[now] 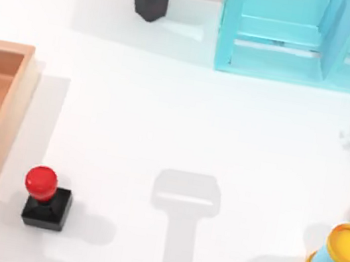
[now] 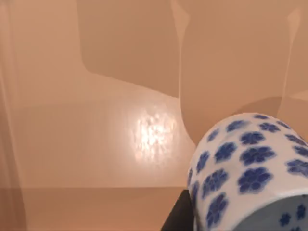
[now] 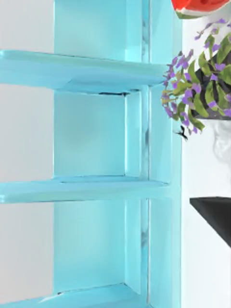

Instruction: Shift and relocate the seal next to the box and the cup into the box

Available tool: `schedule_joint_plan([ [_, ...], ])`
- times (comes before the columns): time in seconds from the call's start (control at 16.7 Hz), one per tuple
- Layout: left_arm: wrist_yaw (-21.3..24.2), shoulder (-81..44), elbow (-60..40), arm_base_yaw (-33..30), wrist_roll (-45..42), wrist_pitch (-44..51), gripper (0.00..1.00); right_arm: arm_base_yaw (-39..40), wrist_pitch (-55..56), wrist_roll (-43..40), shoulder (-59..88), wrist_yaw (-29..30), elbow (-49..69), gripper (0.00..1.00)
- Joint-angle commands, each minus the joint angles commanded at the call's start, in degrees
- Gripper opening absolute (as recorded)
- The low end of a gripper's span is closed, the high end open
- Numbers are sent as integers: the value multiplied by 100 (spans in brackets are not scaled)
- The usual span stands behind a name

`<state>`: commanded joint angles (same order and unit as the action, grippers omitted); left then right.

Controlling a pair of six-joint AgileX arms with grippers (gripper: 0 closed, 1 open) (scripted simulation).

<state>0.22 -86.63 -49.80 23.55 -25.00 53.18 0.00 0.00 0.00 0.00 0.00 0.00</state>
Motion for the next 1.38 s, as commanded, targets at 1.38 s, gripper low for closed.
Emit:
schedule_joint_plan([
  [1.38, -242, 298, -1077, -368, -242, 1135, 100, 0, 0, 0, 0, 0, 0, 100],
])
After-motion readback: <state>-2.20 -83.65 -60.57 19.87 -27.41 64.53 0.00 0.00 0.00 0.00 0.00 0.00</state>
